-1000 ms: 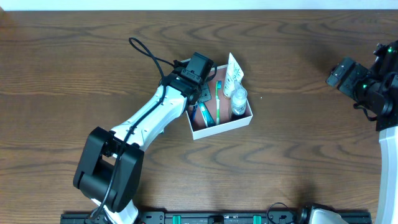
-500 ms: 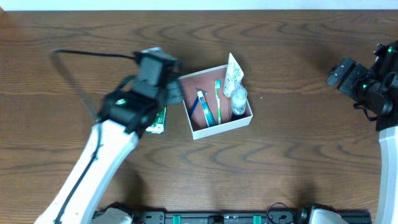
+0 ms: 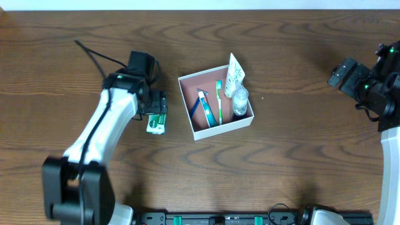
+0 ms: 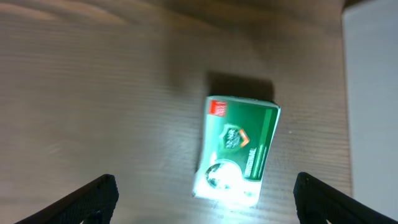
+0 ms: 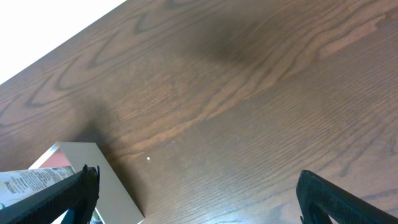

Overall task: Pack container
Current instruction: 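Grasp the green Dettol soap box with the left gripper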

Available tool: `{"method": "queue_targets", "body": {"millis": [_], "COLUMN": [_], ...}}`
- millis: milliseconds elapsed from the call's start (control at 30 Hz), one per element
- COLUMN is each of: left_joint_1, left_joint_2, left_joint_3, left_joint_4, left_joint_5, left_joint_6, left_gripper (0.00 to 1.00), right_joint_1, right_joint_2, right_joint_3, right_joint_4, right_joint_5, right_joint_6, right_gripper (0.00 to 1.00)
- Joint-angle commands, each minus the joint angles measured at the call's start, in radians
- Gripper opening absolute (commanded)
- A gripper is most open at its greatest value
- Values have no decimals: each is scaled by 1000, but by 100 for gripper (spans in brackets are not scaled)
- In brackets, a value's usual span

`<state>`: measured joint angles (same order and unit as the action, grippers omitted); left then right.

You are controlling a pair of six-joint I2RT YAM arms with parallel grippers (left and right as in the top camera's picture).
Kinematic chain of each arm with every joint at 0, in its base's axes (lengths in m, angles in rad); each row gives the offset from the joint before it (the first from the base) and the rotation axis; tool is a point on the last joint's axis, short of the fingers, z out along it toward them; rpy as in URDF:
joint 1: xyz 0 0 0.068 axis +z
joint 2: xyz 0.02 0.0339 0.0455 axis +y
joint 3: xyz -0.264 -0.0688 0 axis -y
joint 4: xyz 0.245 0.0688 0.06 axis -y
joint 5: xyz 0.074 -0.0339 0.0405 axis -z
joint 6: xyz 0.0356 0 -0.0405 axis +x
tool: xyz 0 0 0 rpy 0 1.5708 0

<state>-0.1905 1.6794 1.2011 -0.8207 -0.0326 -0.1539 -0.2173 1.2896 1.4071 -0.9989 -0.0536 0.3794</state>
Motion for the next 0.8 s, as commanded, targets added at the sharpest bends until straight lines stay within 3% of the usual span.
{"method": "queue_targets", "body": {"millis": [0,400,533,600,767], "left_joint_1": [4,4,4,4,4], "left_joint_2": [80,241,263,264,230], "left_joint_3": [-6,-6,-6,-6,13], "left_joint_4": [12,57,60,60,30], "left_joint_5": [78,115,121,125,130], "left_joint_6": [53,53,52,52,25], "left_gripper": [91,88,74,55,49], "right_joint_1": [-6,-6,-6,-6,-6], "right_joint_2": [5,5,5,5,5], "right_joint_3": [5,5,5,5,5], "right_joint_4": [-1,-1,-1,-1,-1], "right_joint_5": [-3,-3,-3,-3,-3], "right_joint_6": [9,9,9,9,9], "right_gripper": [99,99,99,99,99]}}
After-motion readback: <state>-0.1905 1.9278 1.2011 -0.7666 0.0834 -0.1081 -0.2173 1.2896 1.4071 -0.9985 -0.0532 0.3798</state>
